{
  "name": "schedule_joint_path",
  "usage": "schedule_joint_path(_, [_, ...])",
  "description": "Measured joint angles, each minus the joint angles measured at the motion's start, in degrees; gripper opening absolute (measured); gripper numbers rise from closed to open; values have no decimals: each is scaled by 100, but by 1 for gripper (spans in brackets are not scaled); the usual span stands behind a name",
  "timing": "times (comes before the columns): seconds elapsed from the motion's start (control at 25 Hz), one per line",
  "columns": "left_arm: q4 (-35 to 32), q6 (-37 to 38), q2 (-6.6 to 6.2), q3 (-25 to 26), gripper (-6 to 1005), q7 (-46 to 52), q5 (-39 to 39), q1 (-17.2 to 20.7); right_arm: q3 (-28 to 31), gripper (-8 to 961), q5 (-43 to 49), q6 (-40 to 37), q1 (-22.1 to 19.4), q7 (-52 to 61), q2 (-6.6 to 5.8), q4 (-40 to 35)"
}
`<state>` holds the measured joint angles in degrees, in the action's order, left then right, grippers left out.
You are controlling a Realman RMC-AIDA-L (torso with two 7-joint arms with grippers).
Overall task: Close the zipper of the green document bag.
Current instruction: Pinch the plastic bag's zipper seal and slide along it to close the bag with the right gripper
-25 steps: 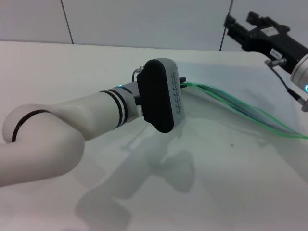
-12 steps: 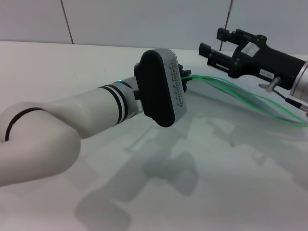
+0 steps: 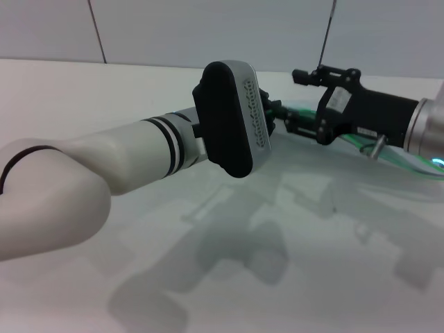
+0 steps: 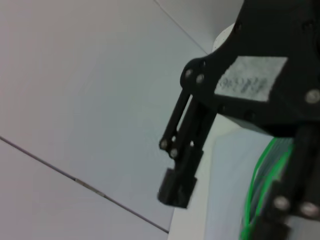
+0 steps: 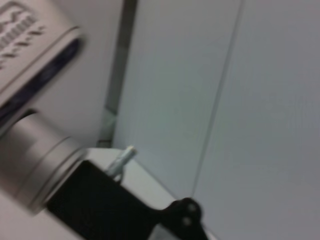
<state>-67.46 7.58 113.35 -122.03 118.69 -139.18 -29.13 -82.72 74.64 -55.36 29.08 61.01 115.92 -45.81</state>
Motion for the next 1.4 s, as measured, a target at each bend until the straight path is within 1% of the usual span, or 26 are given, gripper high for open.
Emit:
schedule_joint_path(0.2, [-42,89,-3,23,66,-2,3,7,23,618,151,-73,-34,-595,29,7])
schedule_joint_path(0.56, [-281,149,-36,36,68,-3,5,62,23,602,153,-15,-12,-1081,42,88])
schedule_joint_path(0.88, [-357,153,-62,18,70,-4,5,72,37,522,132,-44,48,-1155,43,243])
schedule_joint_path(1.12, [-364,157,-59,18,72,-4,6,76,47,316,126,-26,53,-1158,39,243])
schedule_joint_path(1.32, [-365,157,-59,12,73,-7,6,69,154,248,122,-39,54,-1161,44,242])
schedule_joint_path(1.4, [-365,157,-59,9,74,-8,6,68,180,245,121,-40,54,-1161,45,242])
